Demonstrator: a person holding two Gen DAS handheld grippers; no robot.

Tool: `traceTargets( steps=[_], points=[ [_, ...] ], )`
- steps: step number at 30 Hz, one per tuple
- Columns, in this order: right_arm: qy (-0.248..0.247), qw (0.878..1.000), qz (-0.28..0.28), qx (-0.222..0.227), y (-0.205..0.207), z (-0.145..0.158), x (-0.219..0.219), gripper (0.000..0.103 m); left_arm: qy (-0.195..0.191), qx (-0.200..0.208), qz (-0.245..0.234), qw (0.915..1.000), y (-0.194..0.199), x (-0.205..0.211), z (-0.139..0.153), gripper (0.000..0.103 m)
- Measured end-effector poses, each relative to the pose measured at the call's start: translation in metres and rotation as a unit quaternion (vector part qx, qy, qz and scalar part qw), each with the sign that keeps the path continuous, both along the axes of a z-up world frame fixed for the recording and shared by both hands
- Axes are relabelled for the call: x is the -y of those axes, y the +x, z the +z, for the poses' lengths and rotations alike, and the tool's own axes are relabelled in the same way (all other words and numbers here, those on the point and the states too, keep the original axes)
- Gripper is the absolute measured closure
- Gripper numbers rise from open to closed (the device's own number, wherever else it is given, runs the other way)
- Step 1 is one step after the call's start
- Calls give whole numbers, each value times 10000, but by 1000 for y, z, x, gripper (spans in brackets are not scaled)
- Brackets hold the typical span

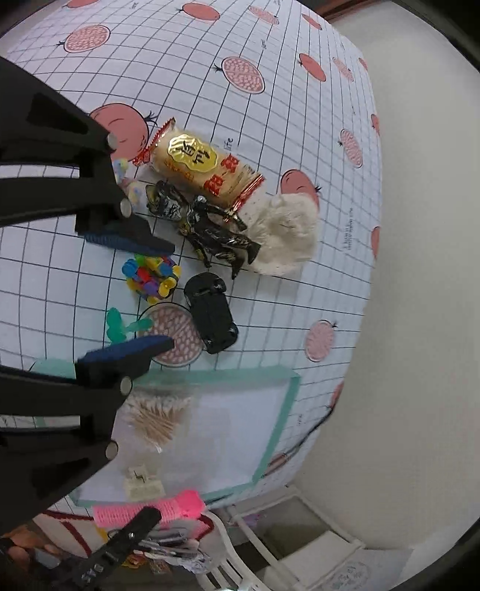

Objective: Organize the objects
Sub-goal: 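Carry pink rollers into the tray with the right tool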

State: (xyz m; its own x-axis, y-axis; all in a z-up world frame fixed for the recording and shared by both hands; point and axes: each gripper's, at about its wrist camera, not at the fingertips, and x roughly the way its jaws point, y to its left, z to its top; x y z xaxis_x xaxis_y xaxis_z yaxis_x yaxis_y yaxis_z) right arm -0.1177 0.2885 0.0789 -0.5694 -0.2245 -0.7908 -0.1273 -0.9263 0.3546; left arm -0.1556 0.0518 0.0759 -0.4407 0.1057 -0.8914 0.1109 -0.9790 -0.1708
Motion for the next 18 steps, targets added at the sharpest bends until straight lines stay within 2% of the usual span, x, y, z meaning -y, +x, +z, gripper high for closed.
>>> traceTargets(
  steps=[6, 11, 18],
  points=[
    [36, 9999, 63, 84, -3, -6, 5, 74, -395, 241, -148, 9988, -10, -9, -25, 53],
    [66, 9998, 107, 168, -4, -12, 7, 74, -565, 408, -190, 9974, -12, -11, -39, 53],
    [107, 9994, 172, 269, -8, -20, 10, 74, -569, 551, -201, 9967, -15, -11, -53, 54]
  ],
)
